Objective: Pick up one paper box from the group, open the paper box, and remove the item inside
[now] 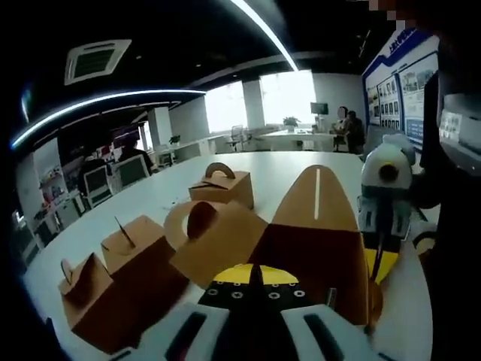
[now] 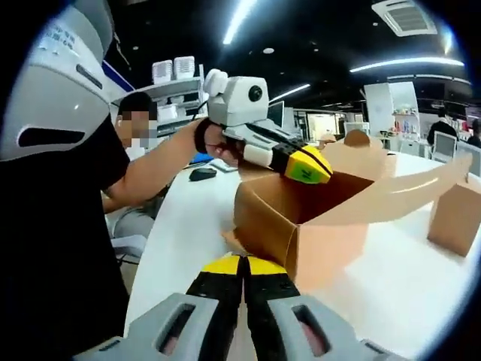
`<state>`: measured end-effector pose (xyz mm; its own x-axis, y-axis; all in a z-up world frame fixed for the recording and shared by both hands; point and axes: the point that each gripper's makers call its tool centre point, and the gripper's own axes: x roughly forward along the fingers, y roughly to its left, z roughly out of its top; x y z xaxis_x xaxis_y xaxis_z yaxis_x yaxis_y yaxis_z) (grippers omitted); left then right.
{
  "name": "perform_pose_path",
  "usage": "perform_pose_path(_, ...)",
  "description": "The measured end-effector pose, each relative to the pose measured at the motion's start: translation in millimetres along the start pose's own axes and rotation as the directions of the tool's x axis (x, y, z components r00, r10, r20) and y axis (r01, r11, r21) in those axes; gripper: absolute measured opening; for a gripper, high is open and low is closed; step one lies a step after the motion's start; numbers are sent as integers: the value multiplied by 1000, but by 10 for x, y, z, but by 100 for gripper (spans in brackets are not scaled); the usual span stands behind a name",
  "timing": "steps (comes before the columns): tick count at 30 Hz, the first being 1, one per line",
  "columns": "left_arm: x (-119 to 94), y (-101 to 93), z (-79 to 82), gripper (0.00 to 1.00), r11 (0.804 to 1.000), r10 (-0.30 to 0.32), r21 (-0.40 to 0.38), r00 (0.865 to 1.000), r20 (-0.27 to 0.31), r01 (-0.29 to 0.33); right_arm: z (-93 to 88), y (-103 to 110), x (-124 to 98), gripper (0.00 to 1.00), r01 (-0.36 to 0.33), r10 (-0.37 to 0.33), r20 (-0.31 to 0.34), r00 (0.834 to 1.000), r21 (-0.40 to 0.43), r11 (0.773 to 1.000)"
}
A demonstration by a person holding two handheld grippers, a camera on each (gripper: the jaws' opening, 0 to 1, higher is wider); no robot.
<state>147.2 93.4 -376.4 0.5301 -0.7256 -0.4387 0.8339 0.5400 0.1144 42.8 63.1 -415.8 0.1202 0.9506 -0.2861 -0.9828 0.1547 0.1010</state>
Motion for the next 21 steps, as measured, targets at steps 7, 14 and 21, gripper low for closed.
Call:
perform_pose_path(7,-7,-1,-9,4,1000,-2,2,1000,-4,2,-5,7,6,3,-1,1,-1,1000,-2,1000)
perform_pose_path(14,-11,5,-20,4,1000,5,9,1000,-12,-5,38,215,-79,6,-66,67,19,998,-48,997)
perform_pose_path(21,3,-6,-20,4,1000,15,17,1000,-19,-15,362,367,-411,14,-133,136,142,980,-33,991)
